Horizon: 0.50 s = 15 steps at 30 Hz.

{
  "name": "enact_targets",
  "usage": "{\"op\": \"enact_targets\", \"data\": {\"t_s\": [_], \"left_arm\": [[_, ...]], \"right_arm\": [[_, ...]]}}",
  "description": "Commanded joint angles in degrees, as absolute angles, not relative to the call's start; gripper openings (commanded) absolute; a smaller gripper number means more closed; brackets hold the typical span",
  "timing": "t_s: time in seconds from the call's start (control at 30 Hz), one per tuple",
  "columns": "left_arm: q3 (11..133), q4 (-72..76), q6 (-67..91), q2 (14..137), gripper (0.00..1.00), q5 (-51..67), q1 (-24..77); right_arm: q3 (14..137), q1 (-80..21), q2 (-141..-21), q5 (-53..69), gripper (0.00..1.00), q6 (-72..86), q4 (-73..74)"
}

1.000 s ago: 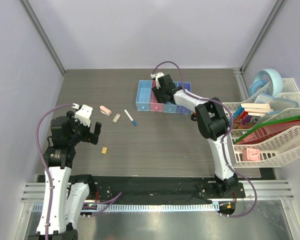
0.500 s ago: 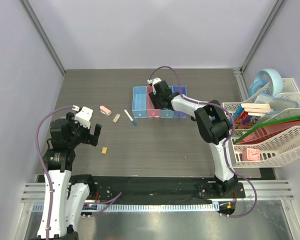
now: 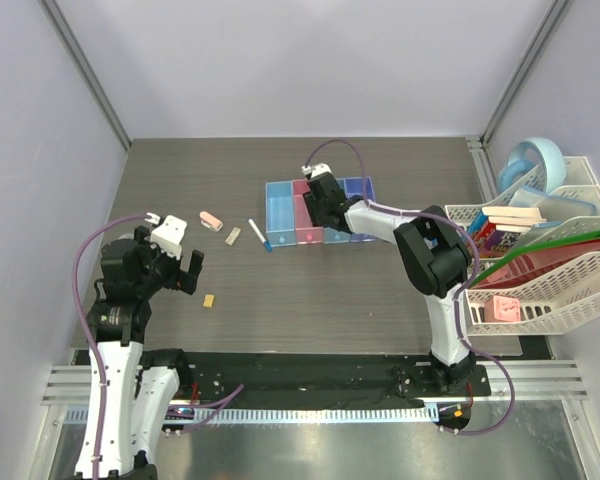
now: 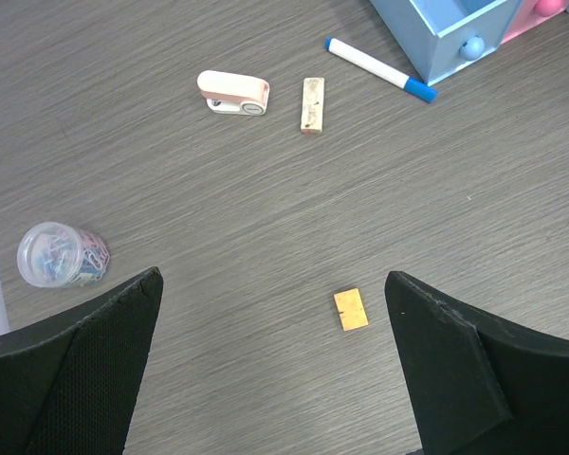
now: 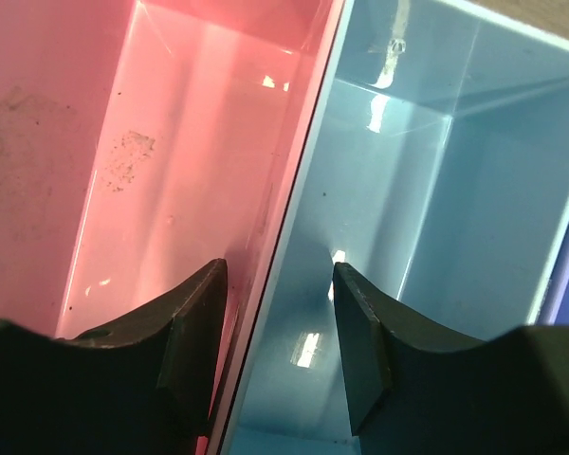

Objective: Sort the stationery into containers
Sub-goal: Move the storage box to the center of the board.

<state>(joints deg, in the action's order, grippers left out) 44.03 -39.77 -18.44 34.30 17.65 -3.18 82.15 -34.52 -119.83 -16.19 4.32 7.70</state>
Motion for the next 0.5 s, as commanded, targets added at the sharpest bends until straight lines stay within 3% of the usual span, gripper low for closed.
{"op": "enact_targets", "data": {"t_s": [0.0, 0.47], "left_arm": [[44.1, -39.5, -18.8, 34.2, 1.0, 18.9, -3.3], [44.5, -39.3, -18.9, 34.8, 1.0, 18.7, -3.4]], "right_arm": [[80.2, -37.6, -115.1, -22.6, 0.53, 10.5, 5.5], [79.2, -39.7, -114.1, -27.6, 0.53, 16.3, 6.9]]}}
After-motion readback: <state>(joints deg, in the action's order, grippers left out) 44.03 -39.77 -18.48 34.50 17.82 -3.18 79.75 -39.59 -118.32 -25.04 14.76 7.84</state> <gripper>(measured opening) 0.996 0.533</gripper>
